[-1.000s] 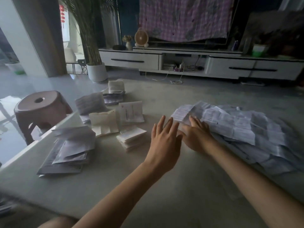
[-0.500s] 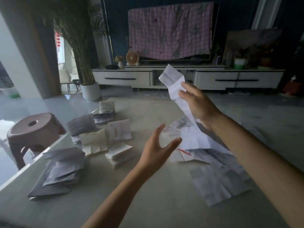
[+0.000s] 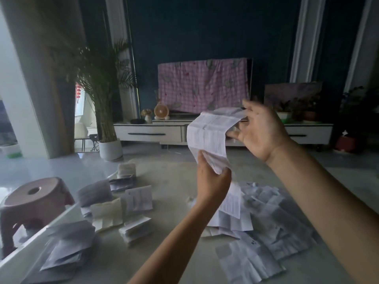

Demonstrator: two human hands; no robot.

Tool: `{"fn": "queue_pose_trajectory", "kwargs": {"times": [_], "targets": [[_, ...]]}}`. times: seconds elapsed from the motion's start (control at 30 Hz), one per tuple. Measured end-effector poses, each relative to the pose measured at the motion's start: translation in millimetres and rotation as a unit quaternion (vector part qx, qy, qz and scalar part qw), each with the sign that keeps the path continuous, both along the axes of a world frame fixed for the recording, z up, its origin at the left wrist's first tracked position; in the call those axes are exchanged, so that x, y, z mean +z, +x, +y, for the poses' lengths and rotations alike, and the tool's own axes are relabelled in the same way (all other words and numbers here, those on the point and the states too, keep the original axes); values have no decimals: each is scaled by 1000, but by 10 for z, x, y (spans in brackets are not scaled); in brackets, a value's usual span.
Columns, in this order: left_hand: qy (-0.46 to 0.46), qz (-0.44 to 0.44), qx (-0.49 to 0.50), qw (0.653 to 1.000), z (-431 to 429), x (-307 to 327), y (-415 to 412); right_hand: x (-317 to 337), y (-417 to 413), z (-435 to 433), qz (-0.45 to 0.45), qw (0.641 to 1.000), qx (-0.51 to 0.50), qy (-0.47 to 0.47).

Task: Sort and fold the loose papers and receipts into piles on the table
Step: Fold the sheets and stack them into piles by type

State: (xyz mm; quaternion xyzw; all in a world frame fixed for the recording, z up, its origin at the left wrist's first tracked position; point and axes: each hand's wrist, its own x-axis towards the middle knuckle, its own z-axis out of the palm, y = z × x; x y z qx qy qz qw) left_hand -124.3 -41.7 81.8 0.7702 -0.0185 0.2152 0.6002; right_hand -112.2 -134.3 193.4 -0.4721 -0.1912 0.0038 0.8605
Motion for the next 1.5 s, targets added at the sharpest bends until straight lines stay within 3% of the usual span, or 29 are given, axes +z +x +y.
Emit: {"fn": "queue_pose_trajectory", "kwargs": {"times": [0.07,0.17,0.33,0.43,0.53,0.6,0.67,0.8,0.9,1.07,1.27,1.4,1.5], "targets": [[-21,-26,-17,999,-97,92,-10,-26,-70,-67,-8,999,15,32],[-28,0,-31,999,-271,157,-5,-128,-139,-130,12,997,16,74],[-106,-7,99,989,-293,138,78,-418,-210,-354,35,995,-10,89],[-153,39,93,983,-101,130,125,-697,-301,-478,105,993,-39,-23],[-196,59,7,979,134,206,114,-904,-461,-651,179,964,25,-196],[-191,36,-53,979,303,278,72,-895,-602,-824,150,934,72,-317],[-181,17,-132,974,431,334,22,-884,-630,-983,93,921,14,-377],[-164,70,-270,946,470,290,-28,-1016,-469,-1015,-1,937,-181,-299],[-131,126,-333,925,378,236,-38,-1226,-288,-883,-22,936,-148,-318],[-129,183,-361,905,280,179,-61,-1398,-177,-855,38,957,-77,-277],[-275,202,-337,878,407,157,-21,-1452,-107,-869,61,965,-135,-217],[-102,174,-290,935,301,90,-54,-1471,-142,-841,36,964,-125,-234],[-145,138,-232,952,250,55,-52,-1491,-159,-901,32,975,-17,-219]]}}
